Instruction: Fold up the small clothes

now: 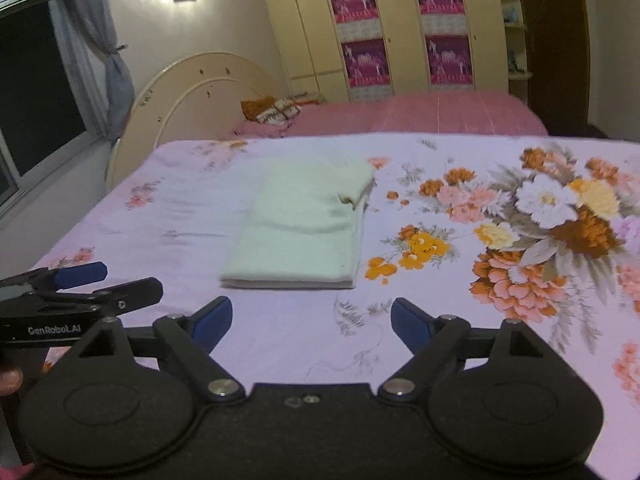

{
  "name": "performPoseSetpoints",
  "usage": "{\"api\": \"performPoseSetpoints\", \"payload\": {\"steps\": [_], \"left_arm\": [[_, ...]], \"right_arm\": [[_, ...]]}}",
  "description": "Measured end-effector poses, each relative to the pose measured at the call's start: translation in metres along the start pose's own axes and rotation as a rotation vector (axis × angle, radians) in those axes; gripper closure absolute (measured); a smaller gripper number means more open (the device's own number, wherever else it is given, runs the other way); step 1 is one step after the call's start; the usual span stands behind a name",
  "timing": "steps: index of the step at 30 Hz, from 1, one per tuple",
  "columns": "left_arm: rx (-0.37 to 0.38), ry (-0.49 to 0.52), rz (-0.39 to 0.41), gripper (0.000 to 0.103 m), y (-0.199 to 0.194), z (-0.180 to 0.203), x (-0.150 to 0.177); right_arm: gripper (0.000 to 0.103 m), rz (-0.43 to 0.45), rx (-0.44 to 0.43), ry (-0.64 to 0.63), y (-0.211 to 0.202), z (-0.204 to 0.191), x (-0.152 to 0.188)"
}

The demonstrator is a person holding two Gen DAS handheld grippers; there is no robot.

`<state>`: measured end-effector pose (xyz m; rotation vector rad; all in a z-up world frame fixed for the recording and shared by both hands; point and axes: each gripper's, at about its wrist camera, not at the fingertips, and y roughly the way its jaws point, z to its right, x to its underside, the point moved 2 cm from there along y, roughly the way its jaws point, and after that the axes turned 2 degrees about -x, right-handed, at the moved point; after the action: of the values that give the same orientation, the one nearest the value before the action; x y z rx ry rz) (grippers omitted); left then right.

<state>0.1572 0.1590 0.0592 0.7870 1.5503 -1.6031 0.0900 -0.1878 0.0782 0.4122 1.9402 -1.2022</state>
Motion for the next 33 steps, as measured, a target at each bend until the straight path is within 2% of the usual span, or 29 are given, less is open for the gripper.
{"api": "performPoseSetpoints", "payload": {"steps": [7,14,19,33], "left_arm": [[0.04,-0.012,0.047,0.0,-0.044,0.002,0.004],[0.049,0.021,0.069,0.0,-0.066,0.006,0.012],[0.051,0.006,0.071,0.0,-0.075,0.002,0.017],[0.048,0.001,0.085,0.0,-0.076,-0.005,0.016]], "right_arm": [[0.014,0.066,0.055,-0.005,-0.036,-0.022,0.01],[0.014,0.114,0.095,-0.003,-0.056,-0.032,0.017],[0.013,0.137,0.115,-0.025,-0.065,-0.043,0.018],[0.012,0.126,0.112,-0.039,-0.059,-0.054,0.021]]}}
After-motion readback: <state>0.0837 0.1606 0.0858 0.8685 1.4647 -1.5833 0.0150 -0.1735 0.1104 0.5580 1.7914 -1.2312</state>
